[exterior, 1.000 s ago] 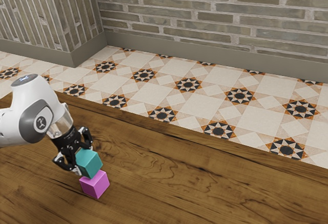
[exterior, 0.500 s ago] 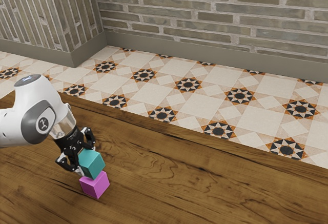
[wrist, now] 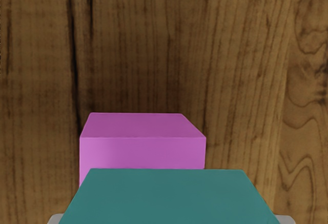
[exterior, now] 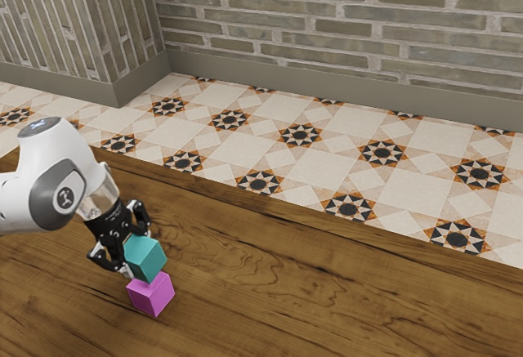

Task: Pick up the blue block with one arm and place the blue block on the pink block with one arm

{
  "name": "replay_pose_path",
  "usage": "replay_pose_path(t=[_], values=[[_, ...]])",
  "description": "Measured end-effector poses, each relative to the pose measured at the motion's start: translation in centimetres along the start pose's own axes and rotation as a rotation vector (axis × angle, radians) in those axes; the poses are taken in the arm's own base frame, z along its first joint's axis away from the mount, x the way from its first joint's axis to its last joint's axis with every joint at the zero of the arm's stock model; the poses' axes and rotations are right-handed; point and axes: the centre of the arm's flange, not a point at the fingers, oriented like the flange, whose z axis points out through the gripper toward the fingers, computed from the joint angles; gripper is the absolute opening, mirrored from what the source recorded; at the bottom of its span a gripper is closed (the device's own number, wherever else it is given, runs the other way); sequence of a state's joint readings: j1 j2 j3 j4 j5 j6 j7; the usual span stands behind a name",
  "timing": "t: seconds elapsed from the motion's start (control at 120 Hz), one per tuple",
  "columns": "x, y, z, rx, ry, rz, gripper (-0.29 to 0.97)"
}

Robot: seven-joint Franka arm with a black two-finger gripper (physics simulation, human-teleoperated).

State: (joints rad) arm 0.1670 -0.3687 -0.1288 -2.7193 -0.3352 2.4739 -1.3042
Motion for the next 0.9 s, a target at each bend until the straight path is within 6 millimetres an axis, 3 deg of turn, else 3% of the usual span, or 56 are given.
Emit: replay_pose_path(t=[0.583,0.8,0.858,0.9], values=[[-0.3,-1.2,0.3,0.007,0.001,-0.004,0.33],[-0.3,-1.1,0.2,0.003,0.005,0.013,0.53],[-0.5,-0.8,-1.7,-0.036,0.047,0.068,0.57],[-1.0,0.1,-5.1,-0.096,0.112,0.145,0.59]])
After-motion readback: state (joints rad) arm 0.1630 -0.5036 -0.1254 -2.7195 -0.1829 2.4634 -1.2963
